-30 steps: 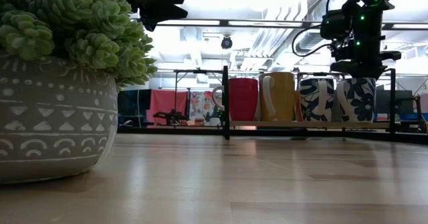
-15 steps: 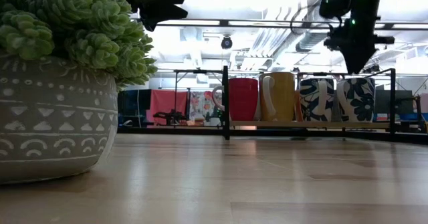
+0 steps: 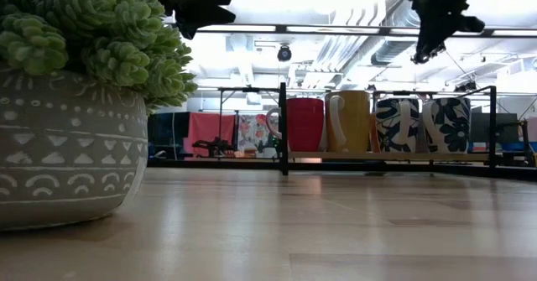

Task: Place coffee mugs
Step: Return to Home Position

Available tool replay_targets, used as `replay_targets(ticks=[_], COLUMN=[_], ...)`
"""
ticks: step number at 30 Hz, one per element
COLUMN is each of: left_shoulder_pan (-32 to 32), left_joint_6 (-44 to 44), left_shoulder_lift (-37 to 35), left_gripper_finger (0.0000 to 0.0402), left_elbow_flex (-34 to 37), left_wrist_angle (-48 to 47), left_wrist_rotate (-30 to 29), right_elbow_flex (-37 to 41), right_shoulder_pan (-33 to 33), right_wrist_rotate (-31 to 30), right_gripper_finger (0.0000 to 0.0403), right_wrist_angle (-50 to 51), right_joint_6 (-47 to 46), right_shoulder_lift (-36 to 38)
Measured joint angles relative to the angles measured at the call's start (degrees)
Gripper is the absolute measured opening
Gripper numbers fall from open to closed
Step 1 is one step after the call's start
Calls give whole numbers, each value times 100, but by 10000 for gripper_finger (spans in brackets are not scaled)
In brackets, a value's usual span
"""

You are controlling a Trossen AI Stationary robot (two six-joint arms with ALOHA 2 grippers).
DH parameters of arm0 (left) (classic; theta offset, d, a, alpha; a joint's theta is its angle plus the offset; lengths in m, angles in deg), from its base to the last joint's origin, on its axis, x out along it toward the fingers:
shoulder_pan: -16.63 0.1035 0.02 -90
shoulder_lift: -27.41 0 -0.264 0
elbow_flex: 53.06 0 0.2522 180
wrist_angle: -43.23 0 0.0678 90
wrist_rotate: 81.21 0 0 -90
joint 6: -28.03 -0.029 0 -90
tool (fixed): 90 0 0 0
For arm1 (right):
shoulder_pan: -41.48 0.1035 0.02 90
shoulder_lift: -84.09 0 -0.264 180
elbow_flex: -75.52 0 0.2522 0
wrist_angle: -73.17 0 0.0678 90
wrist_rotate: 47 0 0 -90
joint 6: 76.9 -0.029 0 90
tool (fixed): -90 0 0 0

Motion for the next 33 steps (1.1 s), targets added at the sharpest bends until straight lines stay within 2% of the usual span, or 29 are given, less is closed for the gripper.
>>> replay_targets(ticks=[7, 15, 20, 28, 33], left_shoulder_pan=[-1, -2, -1, 0, 0], left_joint_6=[4, 104, 155, 297, 303], left_shoulder_lift=[-1, -2, -1, -2, -2], left_gripper_finger=[179, 179, 179, 179, 179], left_elbow_flex=[0, 0, 0, 0, 0], left_wrist_angle=[0, 0, 0, 2, 2], left_wrist_rotate=[0, -13, -24, -24, -24], right_elbow_flex=[433, 1045, 1377, 1683, 1685], right_shoulder_pan=[478, 1328, 1747, 2237, 2425], right_wrist_rotate=[80, -856, -1032, -2115, -1896], right_gripper_finger=[67, 66, 66, 66, 66], right_wrist_angle=[303, 74, -348, -887, -833], right_joint_6=[-660, -1720, -2546, -3163, -3452], right_shoulder_lift=[284, 330, 330, 326, 326])
